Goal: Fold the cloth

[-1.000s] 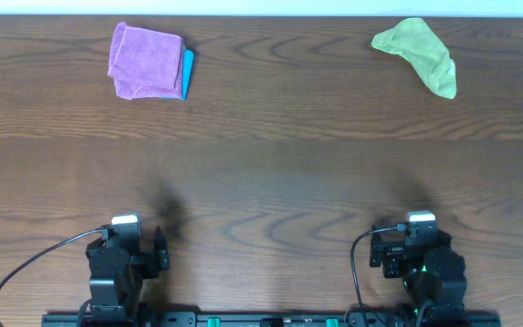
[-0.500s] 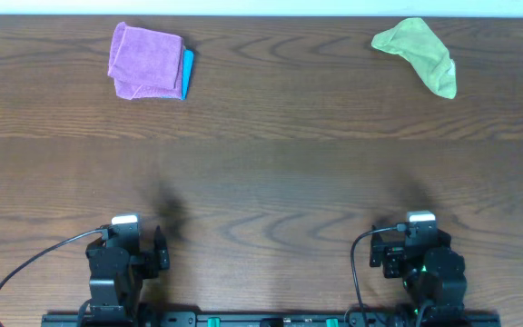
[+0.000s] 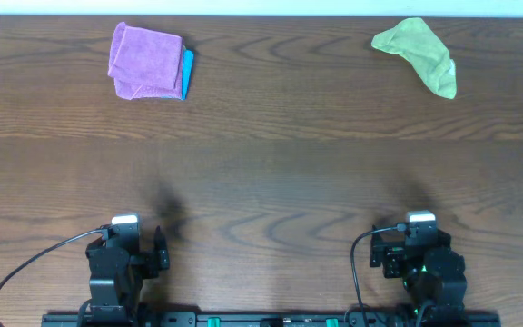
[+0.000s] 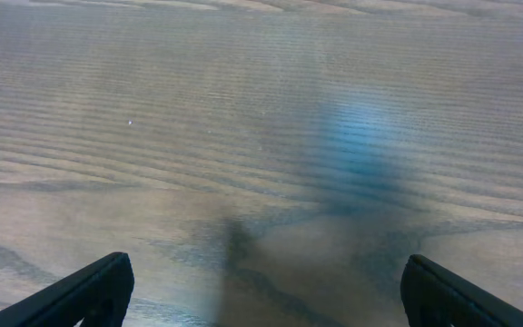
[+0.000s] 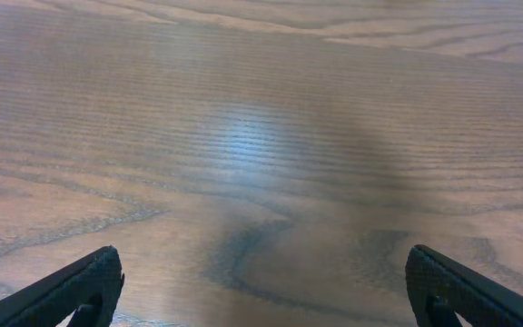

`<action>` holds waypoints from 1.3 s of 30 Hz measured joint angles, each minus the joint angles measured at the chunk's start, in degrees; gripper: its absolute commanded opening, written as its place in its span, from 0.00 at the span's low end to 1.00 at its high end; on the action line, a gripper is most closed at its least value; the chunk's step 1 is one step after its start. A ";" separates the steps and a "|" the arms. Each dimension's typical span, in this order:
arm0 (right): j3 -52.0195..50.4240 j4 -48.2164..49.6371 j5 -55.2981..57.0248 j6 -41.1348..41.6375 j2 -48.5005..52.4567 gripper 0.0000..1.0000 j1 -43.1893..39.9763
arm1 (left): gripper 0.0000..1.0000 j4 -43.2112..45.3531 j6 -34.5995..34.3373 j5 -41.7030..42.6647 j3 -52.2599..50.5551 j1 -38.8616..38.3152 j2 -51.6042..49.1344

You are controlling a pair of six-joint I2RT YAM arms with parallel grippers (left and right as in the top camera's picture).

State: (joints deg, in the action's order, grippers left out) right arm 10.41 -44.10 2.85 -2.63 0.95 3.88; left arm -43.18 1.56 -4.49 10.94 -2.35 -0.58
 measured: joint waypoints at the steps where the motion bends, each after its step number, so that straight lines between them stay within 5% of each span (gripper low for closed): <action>1: 0.00 0.00 0.00 0.00 0.00 0.99 0.00 | 0.95 -0.02 0.00 0.00 0.00 0.00 0.00; 20: 1.33 1.11 -0.35 4.48 3.56 0.99 -0.28 | 0.95 -0.02 0.00 0.00 0.00 0.00 0.00; 28: 17.40 1.31 -0.48 7.19 22.51 0.99 -4.02 | 0.95 0.04 0.00 0.02 -0.02 0.00 -0.02; 39: 52.19 -7.56 -0.61 11.19 59.93 0.99 -7.61 | 0.95 0.13 0.02 0.02 -0.07 0.00 0.00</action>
State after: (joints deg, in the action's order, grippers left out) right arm 62.61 -51.66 2.24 8.56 60.88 -3.73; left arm -43.05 1.58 -4.47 10.87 -2.35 -0.58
